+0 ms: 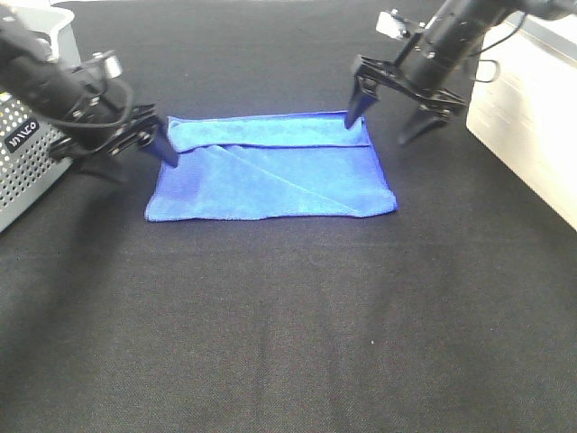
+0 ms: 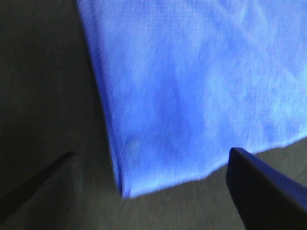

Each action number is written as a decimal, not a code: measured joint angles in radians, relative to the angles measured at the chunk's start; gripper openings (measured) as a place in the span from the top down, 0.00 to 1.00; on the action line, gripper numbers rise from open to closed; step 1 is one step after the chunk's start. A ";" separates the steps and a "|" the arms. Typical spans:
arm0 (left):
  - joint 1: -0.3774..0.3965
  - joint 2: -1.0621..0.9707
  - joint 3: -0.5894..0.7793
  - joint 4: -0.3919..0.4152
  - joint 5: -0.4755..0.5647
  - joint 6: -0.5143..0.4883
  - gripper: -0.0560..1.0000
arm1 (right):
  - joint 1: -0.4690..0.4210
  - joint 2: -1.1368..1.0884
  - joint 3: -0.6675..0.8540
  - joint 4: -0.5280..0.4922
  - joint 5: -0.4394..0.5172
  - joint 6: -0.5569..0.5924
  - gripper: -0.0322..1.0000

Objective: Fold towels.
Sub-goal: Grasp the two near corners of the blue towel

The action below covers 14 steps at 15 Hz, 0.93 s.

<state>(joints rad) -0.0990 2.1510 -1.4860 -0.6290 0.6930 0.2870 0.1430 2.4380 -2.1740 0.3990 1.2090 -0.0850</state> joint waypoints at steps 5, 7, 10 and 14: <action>0.000 -0.052 0.129 0.007 0.011 0.003 0.21 | 0.000 -0.197 0.431 -0.005 -0.138 -0.036 0.15; 0.000 -0.053 0.129 0.003 -0.005 0.003 0.21 | 0.000 -0.209 0.503 0.000 -0.212 -0.054 0.15; 0.000 -0.052 0.129 -0.001 -0.053 0.003 0.21 | 0.000 -0.208 0.512 0.002 -0.256 -0.103 0.15; 0.000 0.028 0.129 -0.098 -0.102 0.030 0.21 | 0.000 -0.148 0.512 0.029 -0.304 -0.145 0.18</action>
<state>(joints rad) -0.0990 2.1790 -1.3570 -0.7270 0.5910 0.3170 0.1430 2.2900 -1.6620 0.4280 0.9050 -0.2300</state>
